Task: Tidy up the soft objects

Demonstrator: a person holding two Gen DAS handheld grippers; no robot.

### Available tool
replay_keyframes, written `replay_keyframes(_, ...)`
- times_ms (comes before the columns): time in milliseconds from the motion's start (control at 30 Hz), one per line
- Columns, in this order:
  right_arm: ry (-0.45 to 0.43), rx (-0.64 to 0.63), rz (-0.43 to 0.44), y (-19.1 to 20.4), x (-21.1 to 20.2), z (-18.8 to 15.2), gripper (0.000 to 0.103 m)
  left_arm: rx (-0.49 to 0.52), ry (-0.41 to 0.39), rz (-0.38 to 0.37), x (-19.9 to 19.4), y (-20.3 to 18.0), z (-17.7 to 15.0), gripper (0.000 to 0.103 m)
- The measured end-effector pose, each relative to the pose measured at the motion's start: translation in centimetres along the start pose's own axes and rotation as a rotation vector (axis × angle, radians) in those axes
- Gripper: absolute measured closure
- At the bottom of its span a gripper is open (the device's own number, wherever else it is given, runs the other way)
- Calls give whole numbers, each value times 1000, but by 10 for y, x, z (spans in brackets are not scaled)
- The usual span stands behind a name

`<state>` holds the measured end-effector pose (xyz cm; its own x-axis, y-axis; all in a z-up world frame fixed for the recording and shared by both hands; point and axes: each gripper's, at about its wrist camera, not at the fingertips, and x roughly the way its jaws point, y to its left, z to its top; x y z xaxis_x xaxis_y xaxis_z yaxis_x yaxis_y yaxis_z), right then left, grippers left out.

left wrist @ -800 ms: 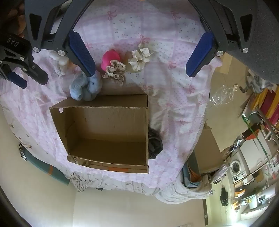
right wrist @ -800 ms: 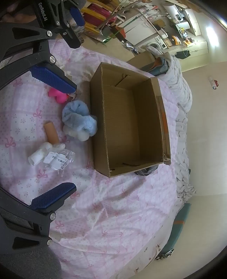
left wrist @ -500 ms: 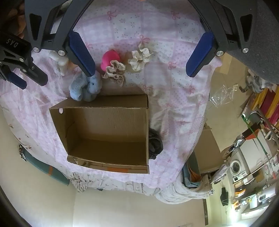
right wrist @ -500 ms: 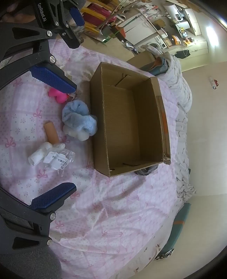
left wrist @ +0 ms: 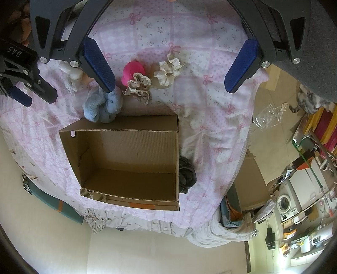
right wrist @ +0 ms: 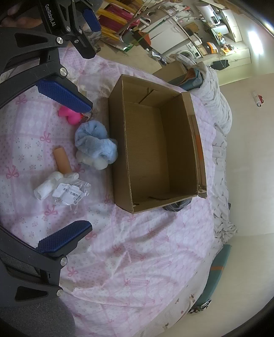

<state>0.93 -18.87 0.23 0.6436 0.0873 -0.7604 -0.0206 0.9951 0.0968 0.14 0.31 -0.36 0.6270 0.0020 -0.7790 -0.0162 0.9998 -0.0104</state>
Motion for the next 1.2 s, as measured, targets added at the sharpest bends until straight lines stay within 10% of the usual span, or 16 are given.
replay_keyframes(1200,5,1,-2,0,2,0,0,-7,16,2,7,2,-8,0)
